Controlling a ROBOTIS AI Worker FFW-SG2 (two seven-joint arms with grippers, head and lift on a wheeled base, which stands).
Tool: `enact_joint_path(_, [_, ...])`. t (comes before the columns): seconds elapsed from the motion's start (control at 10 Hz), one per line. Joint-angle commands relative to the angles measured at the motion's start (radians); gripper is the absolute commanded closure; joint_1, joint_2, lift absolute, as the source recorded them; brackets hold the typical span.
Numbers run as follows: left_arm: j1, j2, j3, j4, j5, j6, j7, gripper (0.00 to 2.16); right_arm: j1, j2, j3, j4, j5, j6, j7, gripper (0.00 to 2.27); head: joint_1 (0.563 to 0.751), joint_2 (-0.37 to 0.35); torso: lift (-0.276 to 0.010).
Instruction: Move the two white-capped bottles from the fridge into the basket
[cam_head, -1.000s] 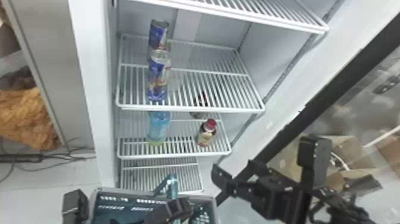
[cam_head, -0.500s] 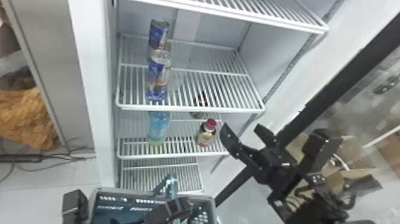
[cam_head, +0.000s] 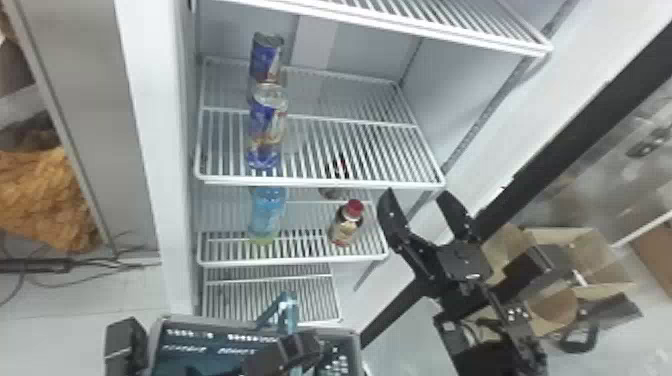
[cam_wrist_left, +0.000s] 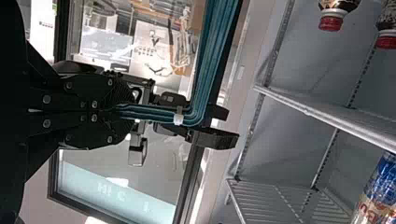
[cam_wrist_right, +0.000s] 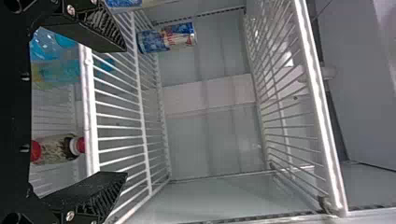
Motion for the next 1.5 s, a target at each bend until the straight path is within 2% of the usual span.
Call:
enact_joint_path(0.0, [-0.003, 0.0, -0.002, 0.006, -0.002, 0.0, 0.0, 1.18, -0.006, 0.004, 0.017, 0.019, 0.058, -0.06, -0.01, 0.11, 0.695, -0.35, 0.0])
enact_joint_path(0.6, [-0.003, 0.002, -0.008, 0.013, -0.002, 0.0, 0.002, 1.18, -0.016, -0.008, 0.081, 0.083, 0.112, -0.209, -0.06, 0.11, 0.695, -0.35, 0.0])
enact_joint_path(1.4, [-0.003, 0.002, -0.008, 0.013, 0.004, 0.0, 0.002, 1.18, -0.011, -0.008, 0.083, 0.083, 0.096, -0.209, -0.076, 0.11, 0.695, -0.35, 0.0])
